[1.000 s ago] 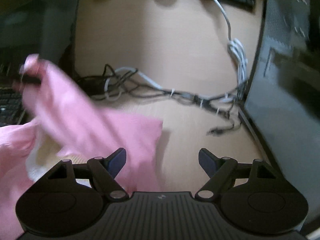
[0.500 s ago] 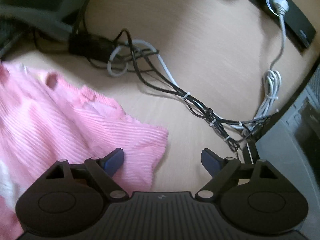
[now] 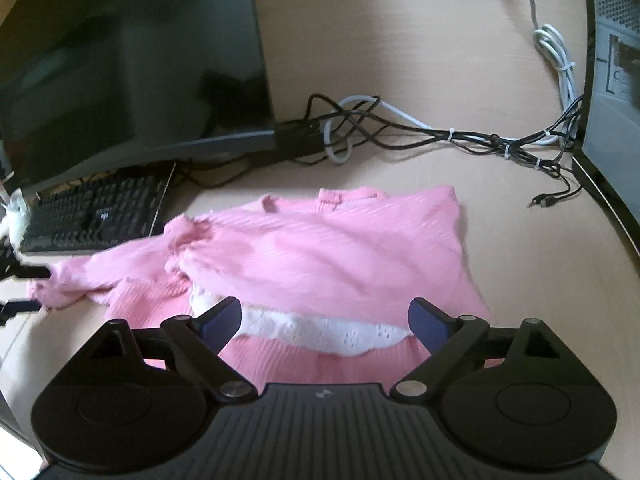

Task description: Fold clothes

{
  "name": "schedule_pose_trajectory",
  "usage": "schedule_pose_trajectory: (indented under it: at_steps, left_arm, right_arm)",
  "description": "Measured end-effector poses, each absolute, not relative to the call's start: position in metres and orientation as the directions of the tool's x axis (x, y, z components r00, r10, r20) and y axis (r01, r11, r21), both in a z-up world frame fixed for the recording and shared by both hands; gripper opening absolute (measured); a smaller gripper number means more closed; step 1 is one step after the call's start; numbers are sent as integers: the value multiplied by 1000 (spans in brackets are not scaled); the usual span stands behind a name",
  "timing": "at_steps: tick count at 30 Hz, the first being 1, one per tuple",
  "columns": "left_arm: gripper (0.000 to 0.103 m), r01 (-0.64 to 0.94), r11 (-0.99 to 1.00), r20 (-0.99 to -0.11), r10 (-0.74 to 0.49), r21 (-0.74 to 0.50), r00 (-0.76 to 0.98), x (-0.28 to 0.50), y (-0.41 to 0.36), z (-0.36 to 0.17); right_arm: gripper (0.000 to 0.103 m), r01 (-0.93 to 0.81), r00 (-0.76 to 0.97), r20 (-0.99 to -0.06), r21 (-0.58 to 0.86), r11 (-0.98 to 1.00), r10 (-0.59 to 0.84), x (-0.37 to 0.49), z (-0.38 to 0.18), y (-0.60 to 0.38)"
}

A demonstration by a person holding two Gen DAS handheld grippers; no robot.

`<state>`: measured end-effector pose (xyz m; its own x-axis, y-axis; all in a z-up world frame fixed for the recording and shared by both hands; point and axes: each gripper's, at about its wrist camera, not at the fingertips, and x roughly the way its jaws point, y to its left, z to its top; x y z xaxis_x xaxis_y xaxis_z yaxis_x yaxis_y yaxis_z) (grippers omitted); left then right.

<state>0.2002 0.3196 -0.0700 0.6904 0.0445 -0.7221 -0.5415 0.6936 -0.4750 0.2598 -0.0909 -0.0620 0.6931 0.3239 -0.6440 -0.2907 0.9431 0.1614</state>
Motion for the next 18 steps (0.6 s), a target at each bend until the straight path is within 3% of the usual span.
schedule_pose_trajectory:
  at_steps: [1, 4, 5, 6, 9, 13, 18]
  left_arm:
    - [70, -551, 692, -726, 56, -466, 685, 206, 319, -73]
    - [41, -561, 705, -724, 97, -434, 682, 221, 317, -78]
    - [20, -548, 724, -714, 110, -419, 691, 226, 315, -77]
    - [9, -518, 752, -696, 113, -407, 710, 229, 311, -72]
    - [9, -370, 854, -597, 90, -366, 797, 239, 287, -39]
    - [9, -141, 920, -457, -47, -367, 888, 249, 237, 11]
    - [9, 50, 935, -457, -219, -352, 862, 275, 161, 9]
  right_arm:
    - [91, -283, 698, -643, 157, 946, 316, 257, -60, -92]
    - [91, -250, 719, -634, 147, 957, 285, 247, -54, -102]
    - [91, -232, 730, -628, 144, 962, 270, 246, -52, -108]
    - [91, -210, 740, -623, 144, 967, 254, 245, -50, -114]
    - [91, -140, 759, -617, 159, 977, 209, 243, -47, -134]
    - [91, -72, 772, -613, 179, 981, 169, 243, -45, -155]
    - [91, -43, 788, -599, 178, 983, 143, 240, -42, -171]
